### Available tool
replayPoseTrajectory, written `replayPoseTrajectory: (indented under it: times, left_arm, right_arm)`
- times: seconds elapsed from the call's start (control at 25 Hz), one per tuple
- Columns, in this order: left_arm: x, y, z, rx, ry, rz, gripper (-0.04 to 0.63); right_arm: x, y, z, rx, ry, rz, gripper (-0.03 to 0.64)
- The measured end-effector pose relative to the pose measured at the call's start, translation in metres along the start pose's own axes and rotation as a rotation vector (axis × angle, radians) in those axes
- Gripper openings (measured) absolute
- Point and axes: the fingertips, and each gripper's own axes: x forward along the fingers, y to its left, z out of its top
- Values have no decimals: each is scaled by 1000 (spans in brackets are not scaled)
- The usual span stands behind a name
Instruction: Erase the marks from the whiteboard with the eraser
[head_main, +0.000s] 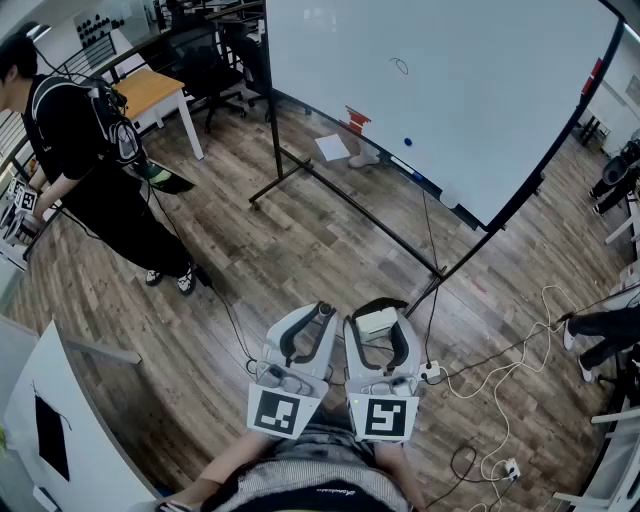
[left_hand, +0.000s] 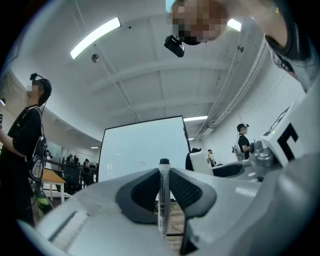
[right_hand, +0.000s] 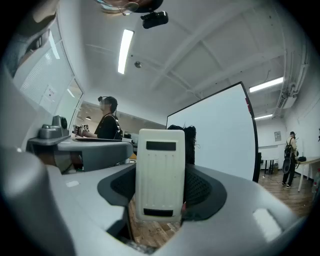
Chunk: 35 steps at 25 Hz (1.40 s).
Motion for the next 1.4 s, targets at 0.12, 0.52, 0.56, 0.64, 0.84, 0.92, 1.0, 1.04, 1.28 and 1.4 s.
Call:
replayPoseTrajectory:
  times: [0.12, 0.52, 0.56, 0.64, 0.84, 0.92, 1.0, 1.04, 1.28, 1.4]
  left_arm:
    - [-1, 0, 1, 5, -5, 2, 71]
    - [-14, 6, -8, 7, 10, 2, 71]
    - [-15, 8, -9, 5, 13, 5, 71]
    - [-16, 12, -12, -6, 16, 14, 71]
    - [-8, 29, -20, -11, 26, 34, 71]
    - [2, 40, -24, -5, 33, 43, 71]
    - [18, 53, -29, -5, 39, 53, 71]
    - [29, 60, -31, -5, 40, 56, 71]
    - [113, 101, -37, 12, 27, 57, 71]
    - [158, 119, -39, -8, 22, 61, 71]
  right_arm:
    - [-1, -1, 1, 20, -8, -8, 261]
    - [-7, 0, -4, 55, -13, -33, 262]
    - [-6, -1, -6, 50, -8, -38, 264]
    - [-4, -3, -8, 49, 0, -46, 264]
    - [15, -5, -11, 67, 2, -37, 264]
    - [31, -7, -13, 76, -1, -32, 264]
    - [53, -13, -13, 84, -12, -29, 264]
    - [66, -17, -14, 85, -16, -27, 264]
    - [154, -45, -8, 79, -35, 12, 264]
    - [198, -66, -6, 83, -35, 24, 264]
